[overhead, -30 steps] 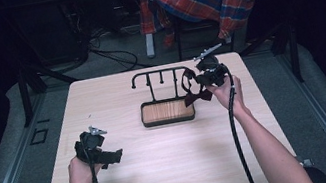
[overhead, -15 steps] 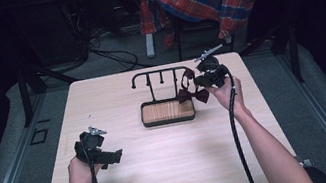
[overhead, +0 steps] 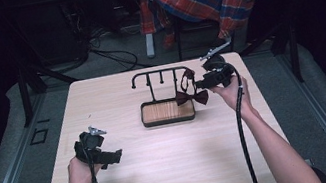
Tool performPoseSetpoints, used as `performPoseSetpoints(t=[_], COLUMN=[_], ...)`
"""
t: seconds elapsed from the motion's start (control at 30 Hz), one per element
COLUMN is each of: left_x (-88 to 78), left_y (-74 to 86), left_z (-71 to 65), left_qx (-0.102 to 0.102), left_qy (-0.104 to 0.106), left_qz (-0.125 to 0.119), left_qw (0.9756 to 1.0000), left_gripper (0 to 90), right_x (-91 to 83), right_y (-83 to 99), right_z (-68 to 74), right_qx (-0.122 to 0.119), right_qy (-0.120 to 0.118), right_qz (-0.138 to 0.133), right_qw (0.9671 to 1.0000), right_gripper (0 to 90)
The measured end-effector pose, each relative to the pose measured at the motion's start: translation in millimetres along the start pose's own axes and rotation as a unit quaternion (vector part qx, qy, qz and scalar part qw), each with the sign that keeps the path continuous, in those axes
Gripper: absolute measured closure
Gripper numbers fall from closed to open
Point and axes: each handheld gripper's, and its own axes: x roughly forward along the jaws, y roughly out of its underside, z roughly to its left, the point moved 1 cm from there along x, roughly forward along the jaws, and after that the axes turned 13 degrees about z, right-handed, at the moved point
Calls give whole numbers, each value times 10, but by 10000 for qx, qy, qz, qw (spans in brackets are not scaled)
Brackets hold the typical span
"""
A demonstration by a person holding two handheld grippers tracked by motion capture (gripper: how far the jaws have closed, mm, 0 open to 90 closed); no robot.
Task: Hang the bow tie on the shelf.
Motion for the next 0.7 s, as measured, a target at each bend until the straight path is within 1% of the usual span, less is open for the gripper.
performPoseSetpoints(t=[0.1,0.27,0.43,0.57,0.7], left_x=[1,2,4,5,2], left_y=[1,2,2,3,6], left_z=[-1,-2,-3,1,6], left_qx=[4,3,4,4,10], left_qy=[-1,-2,29,40,33], left_qz=[0,-4,15,23,24], left_qw=[10000,10000,10000,10000,10000], left_gripper=[13,13,13,13,13], right_x=[-42,-110,-177,-231,-273], right_y=[38,117,218,299,392], right_z=[1,-19,-35,-27,-1], right_qx=[-3,-46,-127,-211,-290], right_qy=[-25,-73,-110,-185,-133], right_qz=[20,171,185,271,362], right_qw=[10000,9998,9997,9992,9988], right_gripper=[417,326,270,211,169])
